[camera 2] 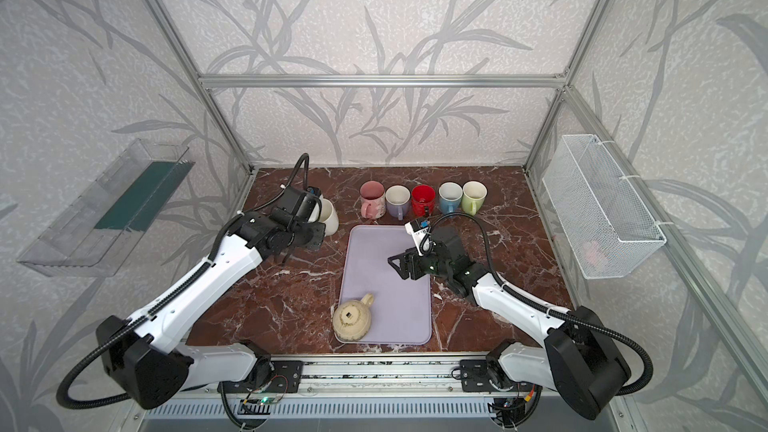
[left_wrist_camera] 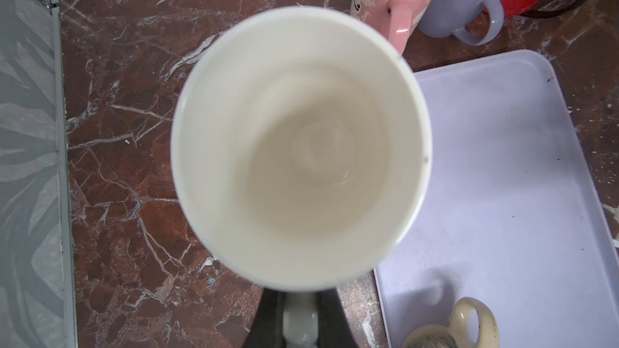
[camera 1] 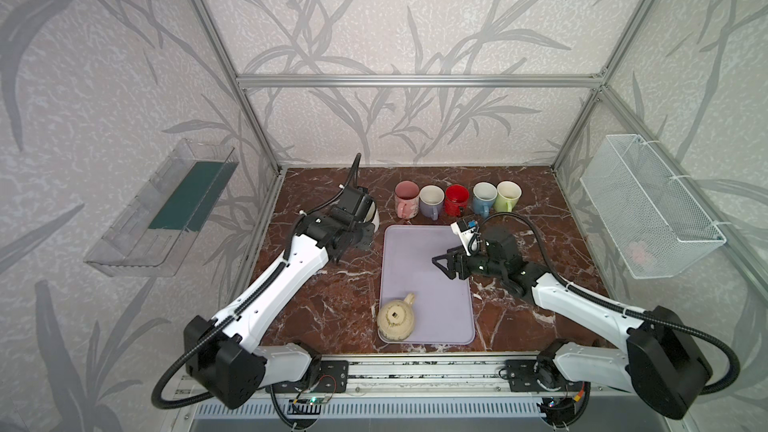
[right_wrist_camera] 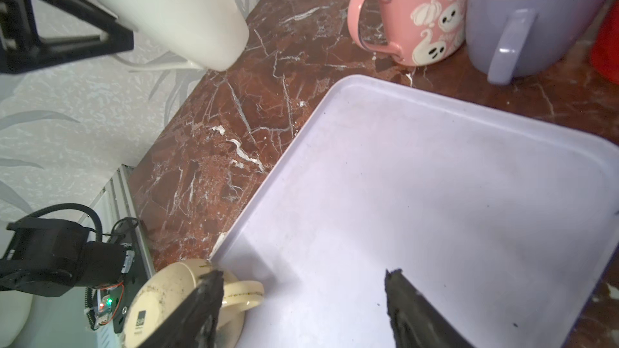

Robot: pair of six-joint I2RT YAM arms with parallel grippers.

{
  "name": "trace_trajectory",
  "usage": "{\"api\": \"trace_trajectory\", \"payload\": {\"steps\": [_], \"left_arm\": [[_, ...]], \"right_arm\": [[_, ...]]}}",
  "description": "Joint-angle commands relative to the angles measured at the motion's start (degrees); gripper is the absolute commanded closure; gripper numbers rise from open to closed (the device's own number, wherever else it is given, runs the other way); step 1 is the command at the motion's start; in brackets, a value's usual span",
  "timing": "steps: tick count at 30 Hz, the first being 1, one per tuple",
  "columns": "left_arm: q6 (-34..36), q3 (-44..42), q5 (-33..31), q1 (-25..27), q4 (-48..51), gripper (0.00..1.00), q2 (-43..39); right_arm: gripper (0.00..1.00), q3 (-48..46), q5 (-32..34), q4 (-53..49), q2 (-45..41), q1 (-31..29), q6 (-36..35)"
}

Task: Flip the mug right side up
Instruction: 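Carry the white mug upright with the left gripper and lower it beside the pink mug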

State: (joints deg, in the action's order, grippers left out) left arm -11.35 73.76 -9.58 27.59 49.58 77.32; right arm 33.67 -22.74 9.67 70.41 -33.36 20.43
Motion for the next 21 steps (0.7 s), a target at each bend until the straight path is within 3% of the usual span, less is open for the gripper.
{"api": "trace_trajectory", "payload": {"steps": [1,8,14,21], "left_arm": [[2.6,5.4,-2.9,-0.8,-0.8,1.0,3.7],[3.1,13.6,-4.6,-1.3,-2.3,1.0,14.6],[2.4,18.2,-9.9,-1.6,-4.2,1.0,21.8],[1.4,21.8,-8.7,-2.7,-6.2,1.0,28.4]], "right_arm": [[0.24,-1.3,1.2,3.2,-1.3,-0.2,1.6],[0.24,-5.2,-0.5,11.1,0.0,-0.1,6.4],[0.24,-5.9,-1.1,12.9,0.2,-0.1,8.3],[0.23,-6.8,0.3,13.1,-1.1,0.1,8.6]]}}
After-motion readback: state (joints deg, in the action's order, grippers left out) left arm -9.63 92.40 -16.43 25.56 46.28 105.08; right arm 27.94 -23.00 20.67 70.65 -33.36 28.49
